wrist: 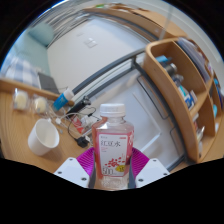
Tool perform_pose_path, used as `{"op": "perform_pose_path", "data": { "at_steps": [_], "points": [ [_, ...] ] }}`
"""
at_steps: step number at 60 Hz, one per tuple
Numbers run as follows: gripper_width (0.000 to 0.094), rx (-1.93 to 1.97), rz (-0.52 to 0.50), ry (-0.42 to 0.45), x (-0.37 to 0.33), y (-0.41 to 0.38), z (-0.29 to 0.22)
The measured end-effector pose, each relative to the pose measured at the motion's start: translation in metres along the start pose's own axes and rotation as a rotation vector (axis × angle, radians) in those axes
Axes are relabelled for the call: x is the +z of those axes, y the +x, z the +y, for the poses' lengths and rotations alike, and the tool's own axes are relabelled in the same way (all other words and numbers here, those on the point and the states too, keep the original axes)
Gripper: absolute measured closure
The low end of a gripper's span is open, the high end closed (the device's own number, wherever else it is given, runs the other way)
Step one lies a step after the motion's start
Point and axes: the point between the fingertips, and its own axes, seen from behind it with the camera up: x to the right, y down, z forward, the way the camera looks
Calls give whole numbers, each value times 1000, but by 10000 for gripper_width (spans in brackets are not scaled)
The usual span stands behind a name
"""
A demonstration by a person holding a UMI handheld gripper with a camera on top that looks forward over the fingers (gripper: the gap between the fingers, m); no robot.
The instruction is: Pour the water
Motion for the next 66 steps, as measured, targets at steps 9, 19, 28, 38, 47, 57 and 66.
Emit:
{"op": "perform_pose_path", "data": {
  "at_steps": [9,19,28,38,47,57,66],
  "points": [
    [464,541,-131,-29,0,-22,23],
    [466,784,-139,-45,7,-48,43],
    [465,870,-137,-52,12,-71,57],
    [451,880,-98,-37,12,-76,67],
    [374,929,-87,-29,12,-75,69],
    [106,956,-97,-66,10,-79,77],
    [73,975,-69,-86,-19,-72,86]
  ]
}}
